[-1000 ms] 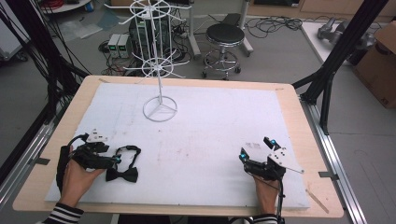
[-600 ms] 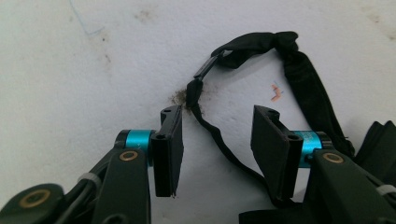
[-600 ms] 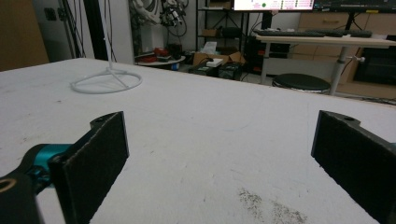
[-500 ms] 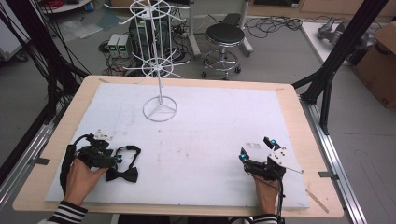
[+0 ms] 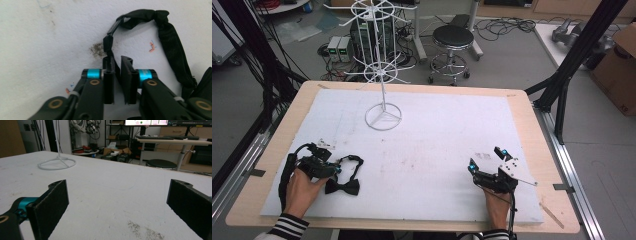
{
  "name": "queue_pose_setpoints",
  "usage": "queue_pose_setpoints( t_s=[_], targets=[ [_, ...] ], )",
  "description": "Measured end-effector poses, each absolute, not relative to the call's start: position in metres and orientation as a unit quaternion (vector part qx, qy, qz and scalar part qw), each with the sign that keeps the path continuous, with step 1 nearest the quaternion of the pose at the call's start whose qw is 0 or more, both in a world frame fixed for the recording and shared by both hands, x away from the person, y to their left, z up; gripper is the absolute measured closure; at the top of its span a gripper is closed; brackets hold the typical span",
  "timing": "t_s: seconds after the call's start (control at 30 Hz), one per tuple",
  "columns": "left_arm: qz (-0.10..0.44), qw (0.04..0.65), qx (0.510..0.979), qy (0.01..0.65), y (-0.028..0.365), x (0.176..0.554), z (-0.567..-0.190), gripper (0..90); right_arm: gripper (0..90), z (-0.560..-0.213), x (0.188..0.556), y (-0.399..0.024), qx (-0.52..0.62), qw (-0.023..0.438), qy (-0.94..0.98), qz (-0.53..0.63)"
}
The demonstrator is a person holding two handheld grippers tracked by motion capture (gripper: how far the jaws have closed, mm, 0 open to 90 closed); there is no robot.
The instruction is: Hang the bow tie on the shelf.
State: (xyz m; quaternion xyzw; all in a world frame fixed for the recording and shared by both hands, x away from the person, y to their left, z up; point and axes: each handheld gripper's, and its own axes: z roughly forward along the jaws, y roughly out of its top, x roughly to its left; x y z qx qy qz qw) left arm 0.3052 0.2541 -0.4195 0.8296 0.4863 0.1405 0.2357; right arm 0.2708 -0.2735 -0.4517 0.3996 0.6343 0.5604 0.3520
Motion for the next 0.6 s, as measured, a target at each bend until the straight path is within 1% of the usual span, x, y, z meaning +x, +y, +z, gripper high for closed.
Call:
queue_pose_setpoints(
  t_s=[0.03,0.07,0.3,0.47,0.53,0.57,0.6],
  targets=[
    [0.14,0.236,0.831,0.484,0.2539,0.3052,-0.4195,86.2,2.9,-0.4517,0.2708,-0.2734,0.4,0.352,0.634,0.561],
    [0.141,0.234,0.832,0.483,0.2535,0.305,-0.4195,87.8,2.9,-0.4517,0.2708,-0.2734,0.399,0.352,0.634,0.561],
    [0.148,0.235,0.833,0.479,0.253,0.3038,-0.4195,88.7,2.9,-0.4516,0.271,-0.2732,0.397,0.354,0.635,0.56],
    [0.166,0.257,0.827,0.471,0.2546,0.3007,-0.4169,88.7,2.9,-0.4517,0.2709,-0.2732,0.397,0.354,0.636,0.559],
    [0.175,0.282,0.821,0.464,0.2561,0.2977,-0.4151,88.7,2.9,-0.4516,0.2709,-0.273,0.397,0.354,0.636,0.559],
    [0.175,0.282,0.821,0.464,0.2561,0.2977,-0.4151,88.7,2.9,-0.4516,0.2709,-0.273,0.397,0.354,0.636,0.559],
    [0.172,0.305,0.816,0.46,0.2581,0.2958,-0.414,88.7,2.9,-0.4516,0.2708,-0.2729,0.397,0.355,0.636,0.559]
  ],
)
